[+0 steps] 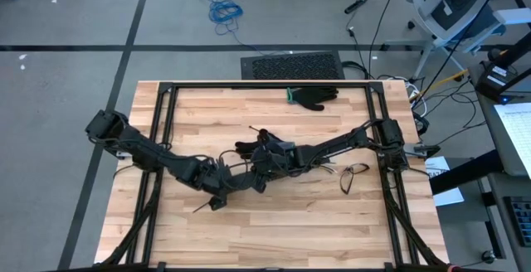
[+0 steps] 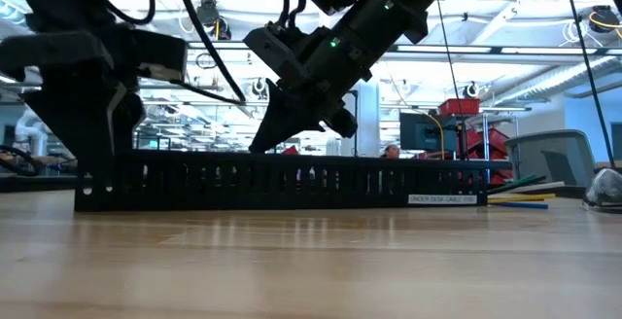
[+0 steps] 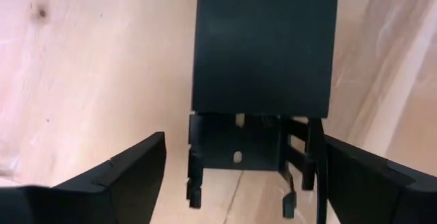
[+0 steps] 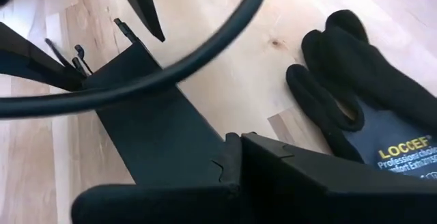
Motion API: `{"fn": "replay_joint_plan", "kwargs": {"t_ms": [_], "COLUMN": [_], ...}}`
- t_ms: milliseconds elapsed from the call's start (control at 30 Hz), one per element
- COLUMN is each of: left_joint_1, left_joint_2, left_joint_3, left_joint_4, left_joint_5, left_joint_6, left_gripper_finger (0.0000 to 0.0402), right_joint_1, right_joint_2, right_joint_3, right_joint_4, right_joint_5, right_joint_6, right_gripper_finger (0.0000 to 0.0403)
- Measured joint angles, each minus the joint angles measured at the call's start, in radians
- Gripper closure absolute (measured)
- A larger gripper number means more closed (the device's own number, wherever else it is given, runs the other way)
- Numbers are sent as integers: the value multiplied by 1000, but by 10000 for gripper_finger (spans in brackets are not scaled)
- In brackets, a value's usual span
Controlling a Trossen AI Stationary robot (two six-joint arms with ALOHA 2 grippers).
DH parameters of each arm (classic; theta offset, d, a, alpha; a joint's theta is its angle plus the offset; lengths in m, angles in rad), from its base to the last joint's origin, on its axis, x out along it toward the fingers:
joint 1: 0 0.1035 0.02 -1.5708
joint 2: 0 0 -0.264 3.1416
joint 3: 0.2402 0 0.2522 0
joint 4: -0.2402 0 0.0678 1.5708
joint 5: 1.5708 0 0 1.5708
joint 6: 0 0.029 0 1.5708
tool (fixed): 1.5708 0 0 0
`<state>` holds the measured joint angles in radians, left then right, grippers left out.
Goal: Ziptie cables
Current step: Close the black cable duct
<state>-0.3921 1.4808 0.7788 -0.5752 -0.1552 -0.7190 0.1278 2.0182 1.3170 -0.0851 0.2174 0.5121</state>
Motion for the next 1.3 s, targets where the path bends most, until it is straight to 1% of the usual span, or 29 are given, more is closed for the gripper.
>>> {"fn": "replay_joint_plan", "kwargs": {"t_ms": [200, 367, 500, 633, 867, 1033, 1300], "left_joint_1": [12, 11, 11, 11, 12, 12, 13], "left_joint_2": [17, 34, 36, 36, 28, 21, 16], "left_joint_3": [0, 0, 0, 0, 0, 9, 11], "left_joint_4": [10, 10, 16, 15, 17, 7, 12], "left_joint_5": [5, 7, 12, 12, 36, 49, 50], "left_joint_6": [3, 35, 54, 73, 74, 71, 78], "left_gripper_finger": [95, 102, 103, 105, 145, 156, 157], "right_joint_1": [-3, -5, -9, -34, -56, -49, -32], "right_joint_2": [-1, -34, -93, -158, -195, -195, -194], "right_joint_3": [0, 0, 0, 0, 0, 0, 0], "right_joint_4": [2, 12, 4, -3, -30, -136, -391], "right_joint_5": [0, 4, 70, 96, 96, 95, 83], "right_joint_6": [2, -19, -53, -64, -62, -53, -24], "right_gripper_finger": [403, 403, 403, 403, 403, 403, 403]}}
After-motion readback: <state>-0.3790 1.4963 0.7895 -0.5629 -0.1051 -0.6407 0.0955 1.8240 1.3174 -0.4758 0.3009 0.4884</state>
